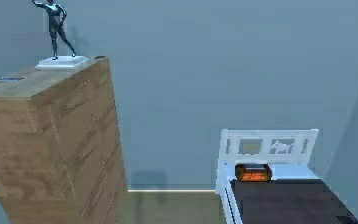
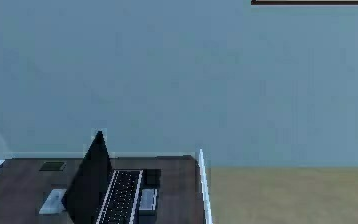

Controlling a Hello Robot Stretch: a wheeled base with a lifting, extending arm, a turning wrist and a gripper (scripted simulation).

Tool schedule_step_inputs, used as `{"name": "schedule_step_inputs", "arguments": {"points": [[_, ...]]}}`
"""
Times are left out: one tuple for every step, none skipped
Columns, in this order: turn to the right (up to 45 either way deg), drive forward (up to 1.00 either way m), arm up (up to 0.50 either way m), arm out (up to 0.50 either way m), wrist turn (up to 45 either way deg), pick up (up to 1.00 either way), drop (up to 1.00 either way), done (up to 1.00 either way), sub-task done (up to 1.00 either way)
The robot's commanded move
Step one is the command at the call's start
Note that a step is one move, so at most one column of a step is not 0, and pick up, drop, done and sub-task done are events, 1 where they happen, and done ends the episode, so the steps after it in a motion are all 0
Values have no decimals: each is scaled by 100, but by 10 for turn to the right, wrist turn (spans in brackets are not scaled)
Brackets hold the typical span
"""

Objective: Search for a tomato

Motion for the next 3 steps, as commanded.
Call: {"name": "schedule_step_inputs", "arguments": {"points": [[-450, 0, 0, 0, 0, 0, 0, 0, 0], [-450, 0, 0, 0, 0, 0, 0, 0, 0], [-60, 0, 0, 0, 0, 0, 0, 0, 0]]}}
